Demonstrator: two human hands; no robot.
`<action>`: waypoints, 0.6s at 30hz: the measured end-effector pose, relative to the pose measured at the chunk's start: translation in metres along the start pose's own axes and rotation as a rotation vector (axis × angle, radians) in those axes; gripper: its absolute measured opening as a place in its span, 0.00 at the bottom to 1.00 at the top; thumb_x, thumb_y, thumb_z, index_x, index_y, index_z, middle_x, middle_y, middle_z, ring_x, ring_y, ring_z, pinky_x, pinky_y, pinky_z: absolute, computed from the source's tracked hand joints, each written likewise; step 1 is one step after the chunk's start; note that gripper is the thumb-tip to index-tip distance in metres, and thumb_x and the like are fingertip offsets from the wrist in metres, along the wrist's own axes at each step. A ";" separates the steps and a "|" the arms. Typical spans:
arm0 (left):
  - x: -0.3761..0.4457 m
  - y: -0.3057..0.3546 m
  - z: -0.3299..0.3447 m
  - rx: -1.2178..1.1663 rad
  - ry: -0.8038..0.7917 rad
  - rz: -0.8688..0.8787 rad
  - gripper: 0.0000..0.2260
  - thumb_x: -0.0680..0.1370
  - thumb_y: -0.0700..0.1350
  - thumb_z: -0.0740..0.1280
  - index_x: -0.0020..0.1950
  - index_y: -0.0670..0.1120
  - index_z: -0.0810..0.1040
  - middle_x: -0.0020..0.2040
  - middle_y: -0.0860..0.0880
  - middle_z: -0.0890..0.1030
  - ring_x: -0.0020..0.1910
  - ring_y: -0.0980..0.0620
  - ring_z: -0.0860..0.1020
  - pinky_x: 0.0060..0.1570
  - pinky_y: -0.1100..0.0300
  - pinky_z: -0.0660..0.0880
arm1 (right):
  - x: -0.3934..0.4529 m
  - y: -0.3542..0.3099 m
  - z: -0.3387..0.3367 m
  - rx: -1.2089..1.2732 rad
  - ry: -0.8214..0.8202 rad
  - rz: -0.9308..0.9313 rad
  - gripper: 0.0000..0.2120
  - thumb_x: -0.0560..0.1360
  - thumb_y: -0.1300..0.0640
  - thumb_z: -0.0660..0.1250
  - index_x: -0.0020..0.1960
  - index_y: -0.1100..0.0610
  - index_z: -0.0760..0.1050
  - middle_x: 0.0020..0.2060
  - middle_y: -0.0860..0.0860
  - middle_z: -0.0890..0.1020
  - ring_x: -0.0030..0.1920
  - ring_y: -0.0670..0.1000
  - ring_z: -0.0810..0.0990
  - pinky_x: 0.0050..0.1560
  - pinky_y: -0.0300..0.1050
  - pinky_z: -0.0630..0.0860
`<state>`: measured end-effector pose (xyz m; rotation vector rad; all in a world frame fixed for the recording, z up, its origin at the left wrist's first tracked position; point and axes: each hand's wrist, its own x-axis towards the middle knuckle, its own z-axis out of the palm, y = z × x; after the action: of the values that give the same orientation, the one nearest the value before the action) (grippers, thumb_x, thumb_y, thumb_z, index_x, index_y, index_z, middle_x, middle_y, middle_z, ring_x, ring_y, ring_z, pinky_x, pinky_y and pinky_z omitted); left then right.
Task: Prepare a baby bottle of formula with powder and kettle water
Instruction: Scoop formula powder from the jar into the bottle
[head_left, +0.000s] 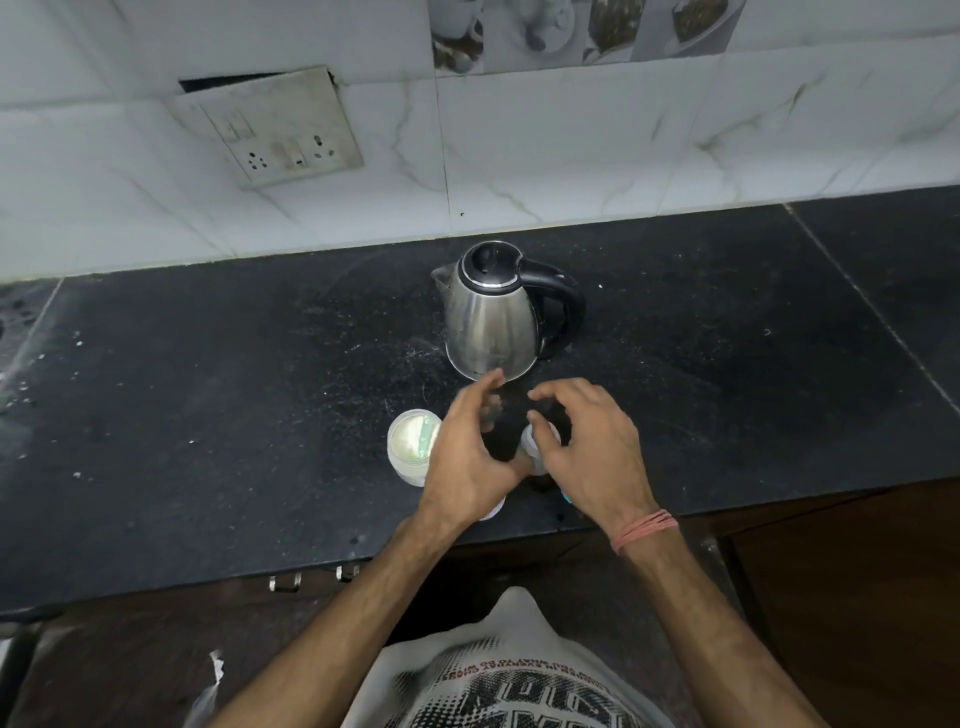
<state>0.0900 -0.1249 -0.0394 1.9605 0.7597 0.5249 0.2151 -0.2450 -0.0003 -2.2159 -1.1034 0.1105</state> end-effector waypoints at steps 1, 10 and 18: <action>0.000 0.002 -0.009 0.040 0.072 0.019 0.42 0.70 0.51 0.84 0.83 0.54 0.74 0.73 0.58 0.78 0.69 0.58 0.78 0.64 0.64 0.78 | 0.004 -0.004 0.003 0.006 -0.008 -0.018 0.12 0.81 0.51 0.73 0.64 0.49 0.82 0.60 0.43 0.83 0.61 0.46 0.79 0.59 0.46 0.80; -0.002 -0.044 -0.055 0.026 0.419 -0.214 0.39 0.66 0.66 0.85 0.74 0.59 0.78 0.68 0.63 0.77 0.70 0.53 0.71 0.69 0.47 0.79 | 0.030 -0.039 0.046 0.055 -0.199 -0.207 0.07 0.82 0.53 0.71 0.59 0.47 0.83 0.53 0.42 0.81 0.57 0.47 0.79 0.56 0.52 0.81; -0.017 -0.082 -0.049 -0.139 0.271 -0.275 0.38 0.58 0.63 0.90 0.66 0.69 0.81 0.65 0.59 0.86 0.64 0.56 0.85 0.66 0.43 0.84 | 0.060 -0.070 0.073 -0.173 -0.494 -0.361 0.13 0.86 0.54 0.67 0.68 0.47 0.83 0.57 0.48 0.77 0.59 0.53 0.78 0.58 0.55 0.79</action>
<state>0.0227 -0.0759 -0.0890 1.6418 1.1133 0.6639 0.1805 -0.1322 -0.0045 -2.1517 -1.8254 0.4371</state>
